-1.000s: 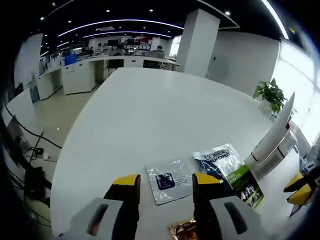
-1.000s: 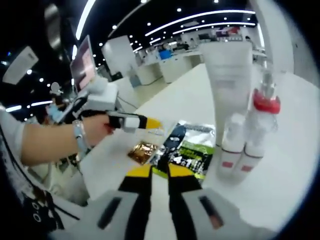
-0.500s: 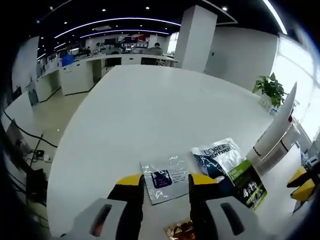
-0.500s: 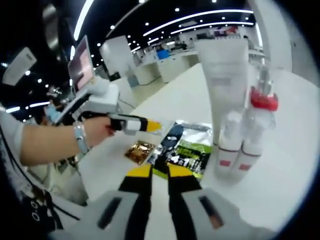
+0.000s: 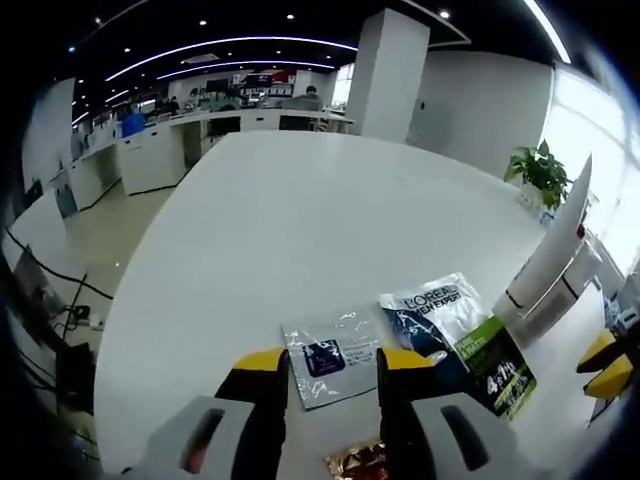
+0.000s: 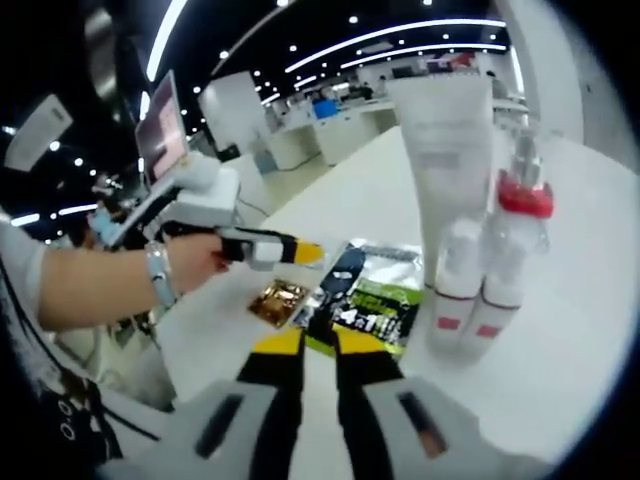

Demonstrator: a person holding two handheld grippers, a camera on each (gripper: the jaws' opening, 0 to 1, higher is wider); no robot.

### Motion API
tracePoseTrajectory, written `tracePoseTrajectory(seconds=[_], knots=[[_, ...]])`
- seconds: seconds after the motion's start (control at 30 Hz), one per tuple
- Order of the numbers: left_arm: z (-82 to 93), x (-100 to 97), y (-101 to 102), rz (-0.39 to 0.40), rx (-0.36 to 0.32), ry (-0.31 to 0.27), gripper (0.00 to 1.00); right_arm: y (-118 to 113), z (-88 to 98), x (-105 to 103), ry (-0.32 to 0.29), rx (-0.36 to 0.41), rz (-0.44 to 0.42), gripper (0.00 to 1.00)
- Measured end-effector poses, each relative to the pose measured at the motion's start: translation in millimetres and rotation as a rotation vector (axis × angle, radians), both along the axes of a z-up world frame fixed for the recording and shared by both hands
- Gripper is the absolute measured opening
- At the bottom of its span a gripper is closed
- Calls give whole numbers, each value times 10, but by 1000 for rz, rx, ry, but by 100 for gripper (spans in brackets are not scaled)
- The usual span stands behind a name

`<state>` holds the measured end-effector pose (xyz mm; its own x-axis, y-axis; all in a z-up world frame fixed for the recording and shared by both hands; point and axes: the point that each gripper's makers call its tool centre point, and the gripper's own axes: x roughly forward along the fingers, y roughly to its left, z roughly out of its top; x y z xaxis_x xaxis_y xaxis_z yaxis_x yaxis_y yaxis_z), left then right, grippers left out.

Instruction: Arrange the skincare products in the storage area until every visible bottle or jar stands upright without overlapping.

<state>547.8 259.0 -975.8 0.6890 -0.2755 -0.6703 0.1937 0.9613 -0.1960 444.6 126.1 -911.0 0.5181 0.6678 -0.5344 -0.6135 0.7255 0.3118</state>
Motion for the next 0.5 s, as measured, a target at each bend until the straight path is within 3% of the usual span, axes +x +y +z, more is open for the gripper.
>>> tracePoseTrajectory(seconds=[0.5], knots=[[-1, -155, 42, -52, 36, 7, 40, -31, -1, 6, -8, -7, 1, 10]])
